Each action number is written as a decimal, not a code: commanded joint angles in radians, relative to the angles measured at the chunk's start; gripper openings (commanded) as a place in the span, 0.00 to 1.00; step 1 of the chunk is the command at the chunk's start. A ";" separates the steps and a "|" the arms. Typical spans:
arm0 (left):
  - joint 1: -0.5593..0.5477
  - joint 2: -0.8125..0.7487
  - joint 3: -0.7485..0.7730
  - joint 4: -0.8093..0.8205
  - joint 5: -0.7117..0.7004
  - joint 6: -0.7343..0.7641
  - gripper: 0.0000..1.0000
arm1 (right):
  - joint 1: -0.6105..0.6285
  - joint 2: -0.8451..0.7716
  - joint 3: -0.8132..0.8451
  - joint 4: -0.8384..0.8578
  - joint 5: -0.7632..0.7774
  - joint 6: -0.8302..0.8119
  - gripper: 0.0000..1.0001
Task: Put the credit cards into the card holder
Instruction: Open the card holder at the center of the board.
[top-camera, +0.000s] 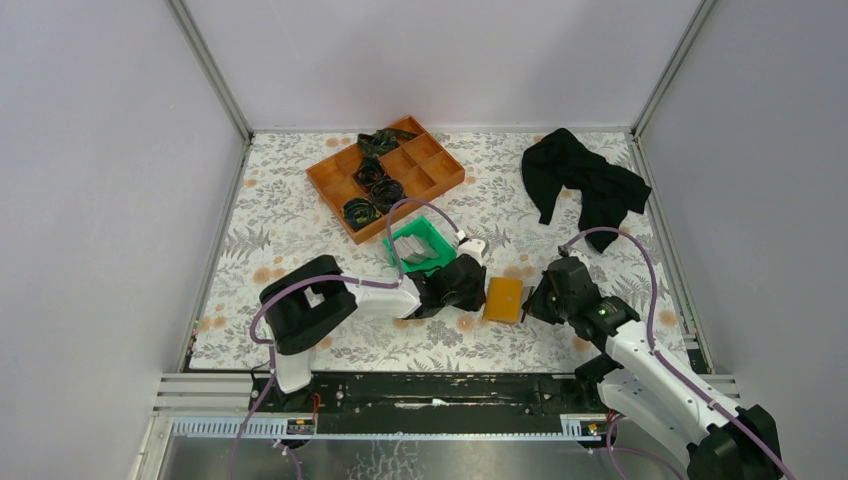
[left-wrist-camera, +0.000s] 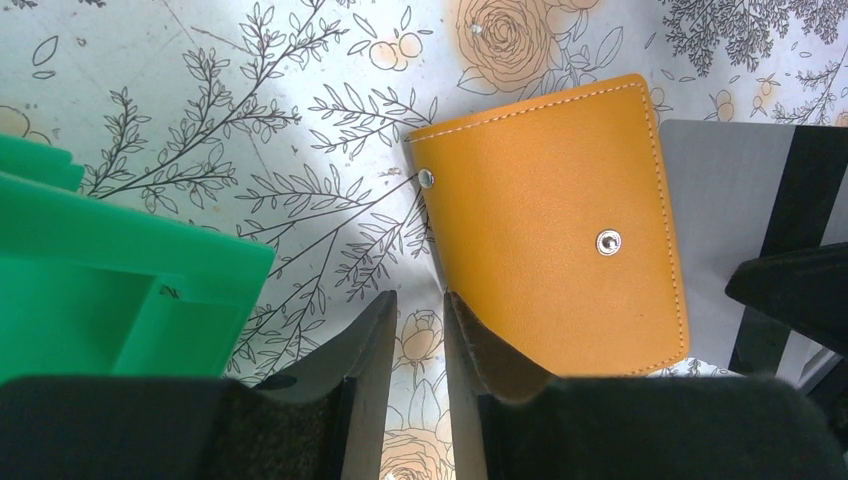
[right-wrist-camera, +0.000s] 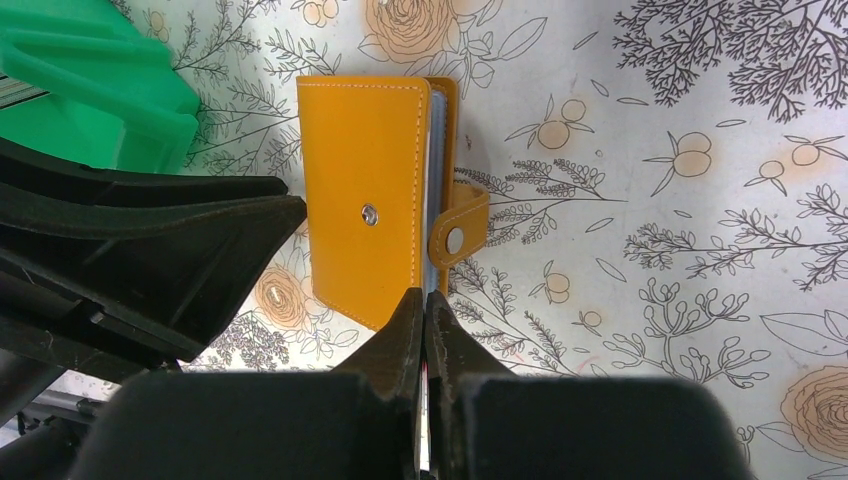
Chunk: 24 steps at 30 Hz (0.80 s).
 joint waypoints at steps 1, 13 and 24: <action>-0.010 0.091 -0.034 -0.150 0.027 0.006 0.32 | -0.011 0.007 -0.005 0.033 -0.010 -0.020 0.00; -0.010 0.099 -0.029 -0.153 0.022 0.008 0.32 | -0.014 0.025 0.023 0.003 0.021 -0.033 0.00; -0.009 0.111 -0.008 -0.162 0.024 0.014 0.32 | -0.016 0.046 0.035 -0.002 0.024 -0.042 0.00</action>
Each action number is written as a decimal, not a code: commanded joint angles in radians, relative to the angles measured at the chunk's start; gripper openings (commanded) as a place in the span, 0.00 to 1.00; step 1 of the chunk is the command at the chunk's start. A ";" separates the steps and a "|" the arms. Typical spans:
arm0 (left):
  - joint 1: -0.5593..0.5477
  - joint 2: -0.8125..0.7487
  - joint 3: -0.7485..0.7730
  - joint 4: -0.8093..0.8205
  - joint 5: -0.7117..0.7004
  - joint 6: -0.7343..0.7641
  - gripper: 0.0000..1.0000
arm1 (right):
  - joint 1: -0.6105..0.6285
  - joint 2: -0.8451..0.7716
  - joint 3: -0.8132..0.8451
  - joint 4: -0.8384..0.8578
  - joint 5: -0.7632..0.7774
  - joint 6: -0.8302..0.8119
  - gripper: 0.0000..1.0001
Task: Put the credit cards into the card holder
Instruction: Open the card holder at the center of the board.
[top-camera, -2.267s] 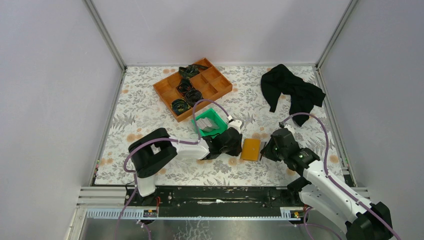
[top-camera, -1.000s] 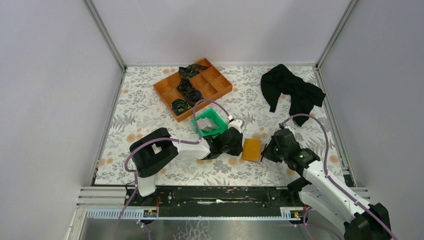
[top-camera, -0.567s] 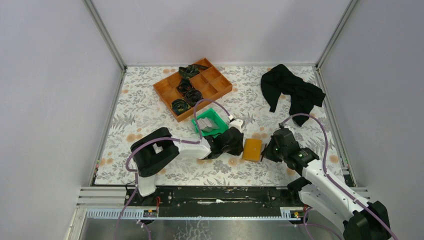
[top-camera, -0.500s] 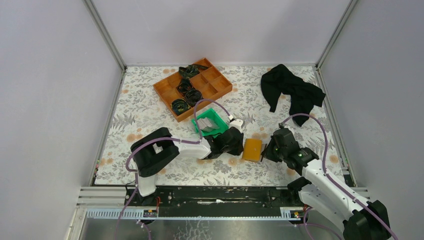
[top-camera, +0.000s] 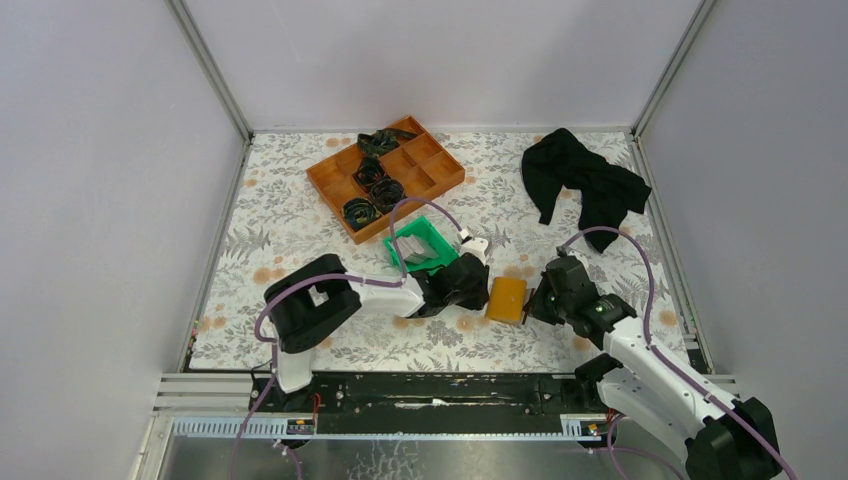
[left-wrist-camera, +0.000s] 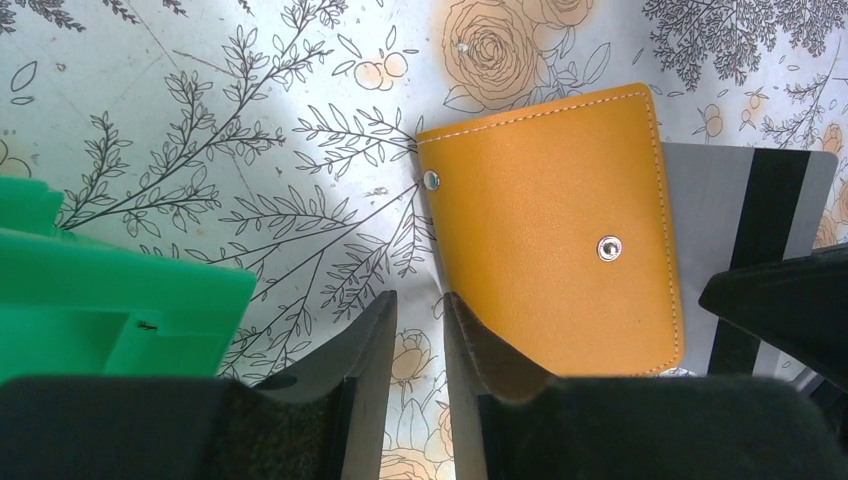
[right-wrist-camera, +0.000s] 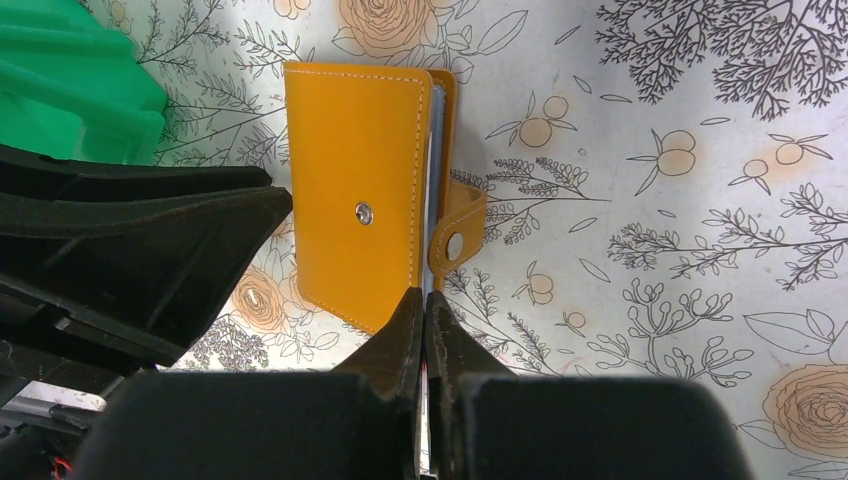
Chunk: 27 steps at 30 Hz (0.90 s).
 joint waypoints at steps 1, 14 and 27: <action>-0.009 0.087 -0.031 -0.170 0.023 0.014 0.32 | -0.008 0.013 0.034 -0.001 0.014 -0.022 0.00; -0.009 0.086 -0.036 -0.170 0.021 0.010 0.32 | -0.010 0.006 0.111 -0.061 0.047 -0.054 0.00; -0.009 0.090 -0.035 -0.168 0.021 0.006 0.32 | -0.014 0.035 0.094 -0.062 0.045 -0.051 0.00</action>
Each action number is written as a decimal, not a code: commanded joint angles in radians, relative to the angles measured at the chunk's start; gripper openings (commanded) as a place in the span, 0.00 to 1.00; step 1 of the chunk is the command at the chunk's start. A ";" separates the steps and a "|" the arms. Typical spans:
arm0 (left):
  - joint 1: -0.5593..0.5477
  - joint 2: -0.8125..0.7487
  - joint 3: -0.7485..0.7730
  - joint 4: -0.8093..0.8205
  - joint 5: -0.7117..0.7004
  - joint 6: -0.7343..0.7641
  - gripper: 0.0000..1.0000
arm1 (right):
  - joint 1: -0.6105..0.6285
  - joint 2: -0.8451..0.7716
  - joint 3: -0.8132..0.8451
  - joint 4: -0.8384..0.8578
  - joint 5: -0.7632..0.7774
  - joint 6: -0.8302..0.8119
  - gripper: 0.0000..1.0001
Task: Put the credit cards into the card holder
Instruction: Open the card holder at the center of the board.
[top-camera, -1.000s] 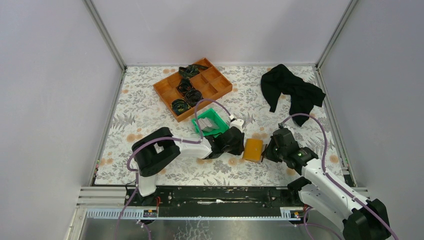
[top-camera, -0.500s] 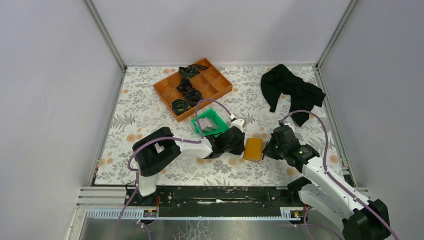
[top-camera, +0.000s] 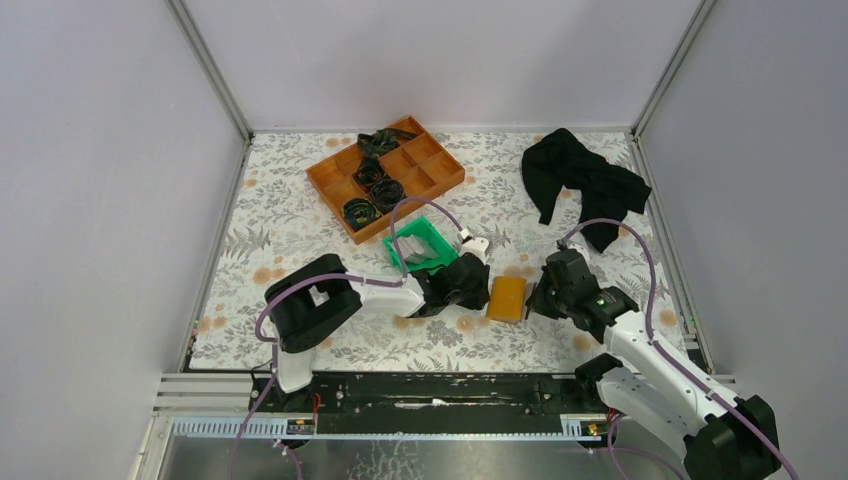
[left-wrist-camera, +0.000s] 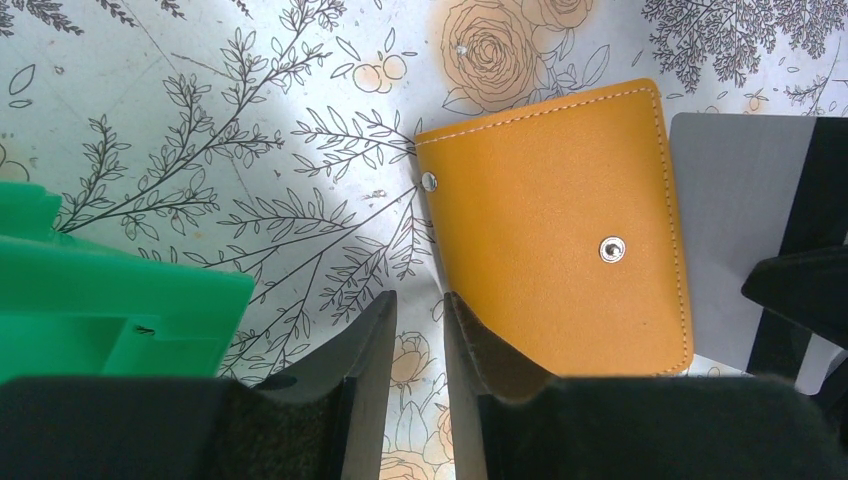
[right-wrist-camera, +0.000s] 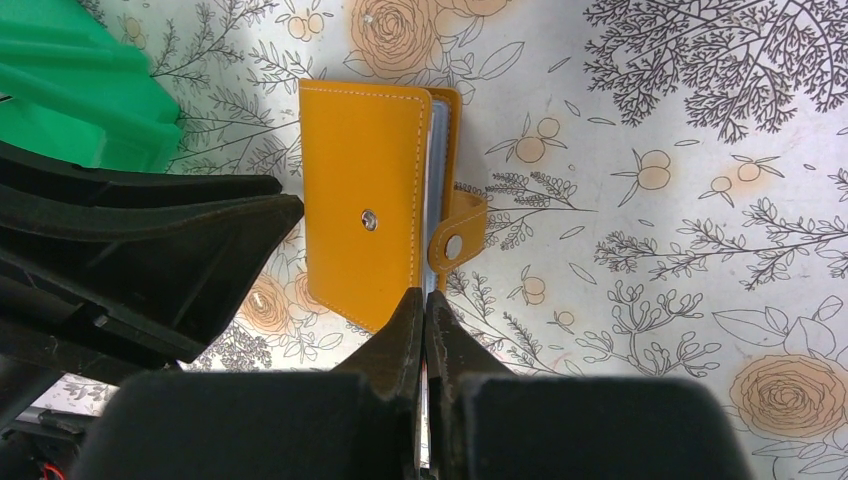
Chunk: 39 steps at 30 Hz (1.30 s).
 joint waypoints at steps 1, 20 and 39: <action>-0.009 0.083 -0.045 -0.167 0.023 0.006 0.32 | -0.009 0.019 0.022 -0.008 0.018 -0.013 0.00; -0.009 0.093 -0.041 -0.165 0.026 0.012 0.32 | -0.010 0.053 0.002 0.022 -0.005 0.002 0.00; -0.009 0.085 -0.056 -0.163 0.030 0.016 0.32 | -0.010 0.034 -0.035 0.060 -0.026 0.027 0.00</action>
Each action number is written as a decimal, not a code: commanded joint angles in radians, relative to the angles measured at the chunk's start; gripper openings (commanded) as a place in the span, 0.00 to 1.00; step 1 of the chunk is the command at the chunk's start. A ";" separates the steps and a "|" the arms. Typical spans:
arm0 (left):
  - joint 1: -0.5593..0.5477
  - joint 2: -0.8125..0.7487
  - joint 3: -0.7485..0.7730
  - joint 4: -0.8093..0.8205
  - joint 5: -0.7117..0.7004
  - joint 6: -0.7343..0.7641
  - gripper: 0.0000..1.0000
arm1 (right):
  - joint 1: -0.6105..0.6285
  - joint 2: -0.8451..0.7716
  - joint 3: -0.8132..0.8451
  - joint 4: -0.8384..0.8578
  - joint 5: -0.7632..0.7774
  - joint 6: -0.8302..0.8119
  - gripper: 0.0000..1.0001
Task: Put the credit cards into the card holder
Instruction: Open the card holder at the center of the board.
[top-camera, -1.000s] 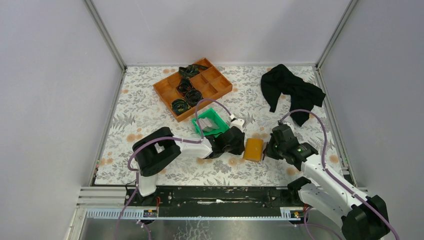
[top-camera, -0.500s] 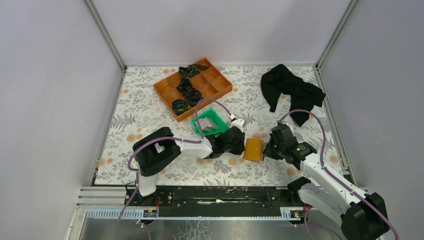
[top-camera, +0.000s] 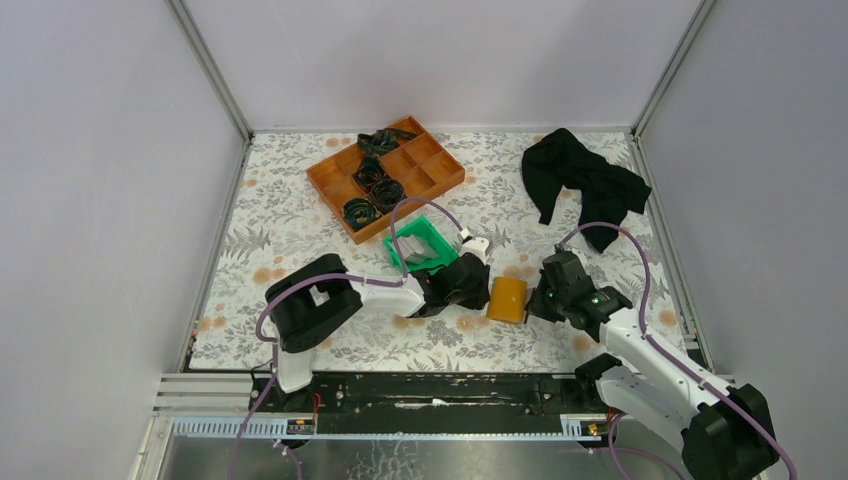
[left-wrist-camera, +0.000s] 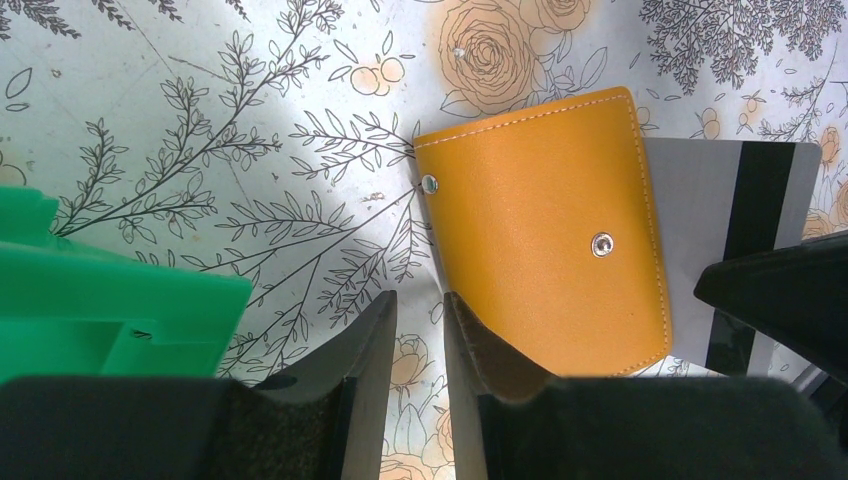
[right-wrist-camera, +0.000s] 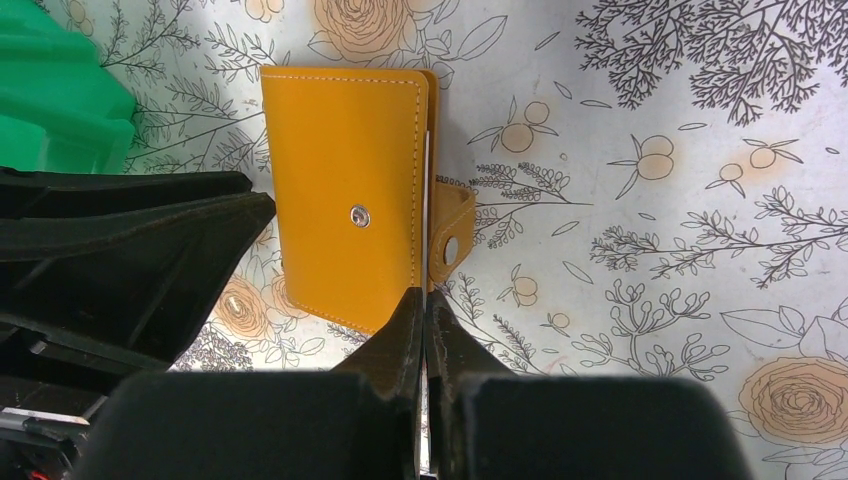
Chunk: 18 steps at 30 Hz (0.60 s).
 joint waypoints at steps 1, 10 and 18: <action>-0.008 0.082 -0.058 -0.166 0.030 0.016 0.32 | -0.008 -0.027 0.000 0.027 -0.014 0.013 0.00; -0.008 0.081 -0.058 -0.163 0.032 0.016 0.32 | -0.008 -0.041 0.027 0.004 -0.007 0.008 0.00; -0.009 0.078 -0.058 -0.164 0.034 0.017 0.32 | -0.008 -0.069 0.022 0.014 -0.016 0.014 0.00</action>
